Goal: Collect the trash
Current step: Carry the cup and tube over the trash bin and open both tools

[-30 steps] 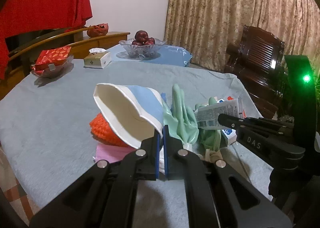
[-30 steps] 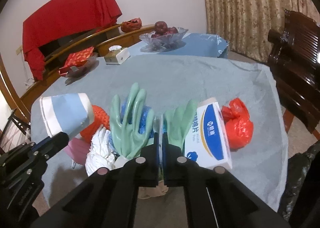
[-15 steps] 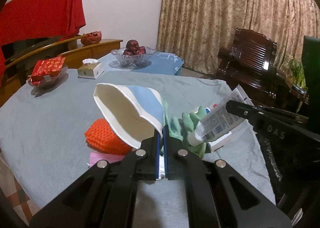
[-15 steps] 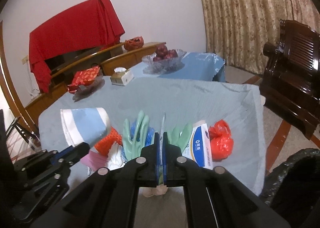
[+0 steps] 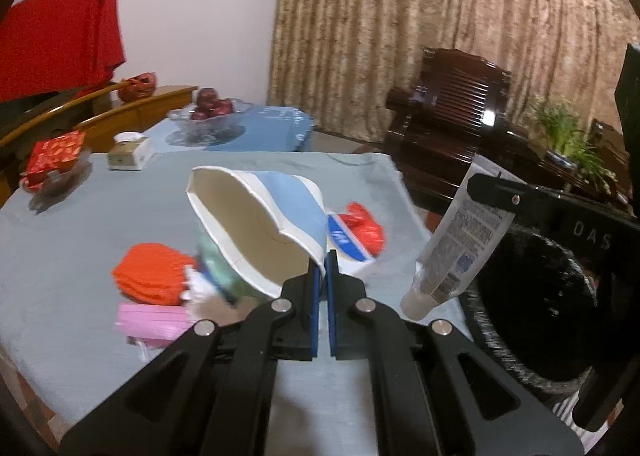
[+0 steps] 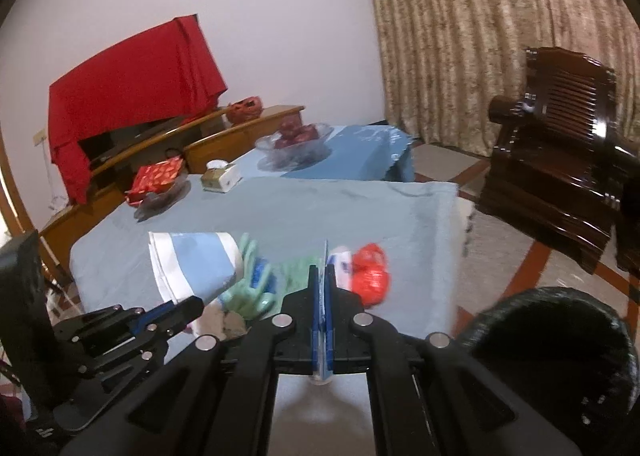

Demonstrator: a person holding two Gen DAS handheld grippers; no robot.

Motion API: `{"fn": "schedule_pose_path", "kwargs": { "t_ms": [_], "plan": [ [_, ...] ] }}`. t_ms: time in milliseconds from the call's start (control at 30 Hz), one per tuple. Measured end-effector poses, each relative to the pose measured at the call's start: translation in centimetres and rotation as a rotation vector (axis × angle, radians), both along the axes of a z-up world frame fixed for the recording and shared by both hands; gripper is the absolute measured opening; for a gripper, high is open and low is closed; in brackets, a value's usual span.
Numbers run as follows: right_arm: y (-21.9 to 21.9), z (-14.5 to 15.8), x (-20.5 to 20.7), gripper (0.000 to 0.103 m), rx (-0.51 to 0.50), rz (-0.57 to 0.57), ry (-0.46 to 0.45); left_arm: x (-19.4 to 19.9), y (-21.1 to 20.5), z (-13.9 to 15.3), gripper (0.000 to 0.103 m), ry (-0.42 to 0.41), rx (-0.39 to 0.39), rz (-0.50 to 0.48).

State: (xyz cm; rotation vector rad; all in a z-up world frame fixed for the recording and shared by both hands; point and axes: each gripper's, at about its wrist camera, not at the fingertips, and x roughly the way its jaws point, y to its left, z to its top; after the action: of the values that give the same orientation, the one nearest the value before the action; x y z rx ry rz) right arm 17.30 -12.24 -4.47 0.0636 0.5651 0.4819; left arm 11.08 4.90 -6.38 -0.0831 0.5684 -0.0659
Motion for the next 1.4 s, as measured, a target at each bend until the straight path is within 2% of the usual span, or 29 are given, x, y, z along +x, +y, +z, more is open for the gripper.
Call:
{"fn": "schedule_pose_path", "kwargs": {
  "t_ms": [233,567,733,1000,1100,1133,1167,1200,1267,1300,1367,1400],
  "plan": [
    [-5.7,0.5,-1.1,0.003,-0.024,-0.1,-0.007,0.4,-4.9,0.0,0.003,0.004,-0.001,-0.117],
    [-14.1,-1.0,-2.7,0.003,-0.053,-0.271,0.033,1.2,-13.2,-1.4,0.003,0.037,-0.013,-0.319],
    [-17.1,-2.4,-3.4,0.003,-0.068,-0.338,0.062,1.6,-17.2,-3.2,0.003,0.08,-0.005,-0.41],
    [-19.7,-4.1,-4.0,0.003,-0.072,-0.395,0.101,2.3,-20.0,-5.0,0.003,0.111,0.008,-0.482],
    [-20.2,-4.6,-4.3,0.005,-0.078,-0.413,0.114,2.3,-20.5,-5.4,0.01,0.119,0.007,-0.502],
    [-20.5,-4.6,-4.3,0.005,-0.077,-0.415,0.115,2.2,-20.5,-5.5,0.02,0.121,0.007,-0.509],
    [-20.6,-4.6,-4.4,0.008,-0.078,-0.421,0.115,2.1,-20.5,-5.5,0.032,0.118,0.01,-0.511],
    [-20.7,-4.7,-4.5,0.011,-0.079,-0.426,0.115,2.1,-20.6,-5.4,0.035,0.114,0.01,-0.51],
    [-20.7,-4.7,-4.6,0.03,-0.077,-0.435,0.112,1.8,-20.5,-5.3,0.039,0.115,0.004,-0.509],
    [-20.6,-4.6,-4.7,0.036,-0.075,-0.44,0.107,1.7,-20.2,-5.3,0.041,0.116,0.002,-0.504],
    [-20.4,-4.5,-4.9,0.064,-0.076,-0.45,0.093,1.6,-19.7,-5.1,0.052,0.108,0.001,-0.49],
    [-20.2,-4.3,-5.1,0.07,-0.076,-0.455,0.081,1.6,-19.3,-4.9,0.055,0.101,0.0,-0.479]
  ]
}}
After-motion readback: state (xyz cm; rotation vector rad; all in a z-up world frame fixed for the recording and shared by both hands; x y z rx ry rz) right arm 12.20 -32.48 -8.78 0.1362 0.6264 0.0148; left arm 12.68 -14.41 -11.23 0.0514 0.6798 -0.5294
